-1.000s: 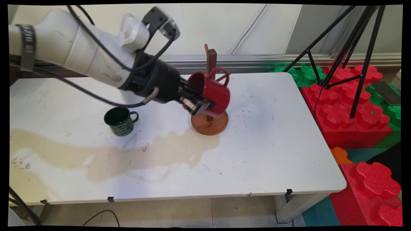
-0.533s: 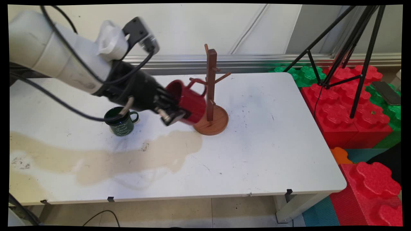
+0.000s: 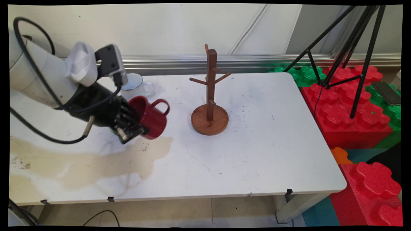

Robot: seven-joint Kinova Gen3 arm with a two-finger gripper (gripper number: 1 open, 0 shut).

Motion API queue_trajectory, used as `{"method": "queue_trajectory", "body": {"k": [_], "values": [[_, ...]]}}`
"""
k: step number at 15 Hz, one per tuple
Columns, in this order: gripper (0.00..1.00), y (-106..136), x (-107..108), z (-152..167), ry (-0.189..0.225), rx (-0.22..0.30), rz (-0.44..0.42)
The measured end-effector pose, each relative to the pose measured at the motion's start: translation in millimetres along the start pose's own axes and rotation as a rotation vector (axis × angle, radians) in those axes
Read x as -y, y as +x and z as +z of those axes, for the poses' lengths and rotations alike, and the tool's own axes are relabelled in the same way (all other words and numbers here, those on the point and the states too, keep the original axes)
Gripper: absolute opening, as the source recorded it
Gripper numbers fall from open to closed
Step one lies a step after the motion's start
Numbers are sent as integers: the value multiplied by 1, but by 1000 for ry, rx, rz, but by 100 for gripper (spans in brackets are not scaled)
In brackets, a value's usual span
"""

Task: Place the picked object on the table

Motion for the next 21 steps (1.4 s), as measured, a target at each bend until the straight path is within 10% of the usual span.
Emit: {"method": "queue_trajectory", "body": {"k": [21], "values": [[0,-1,-7,96,35,264,45]]}}
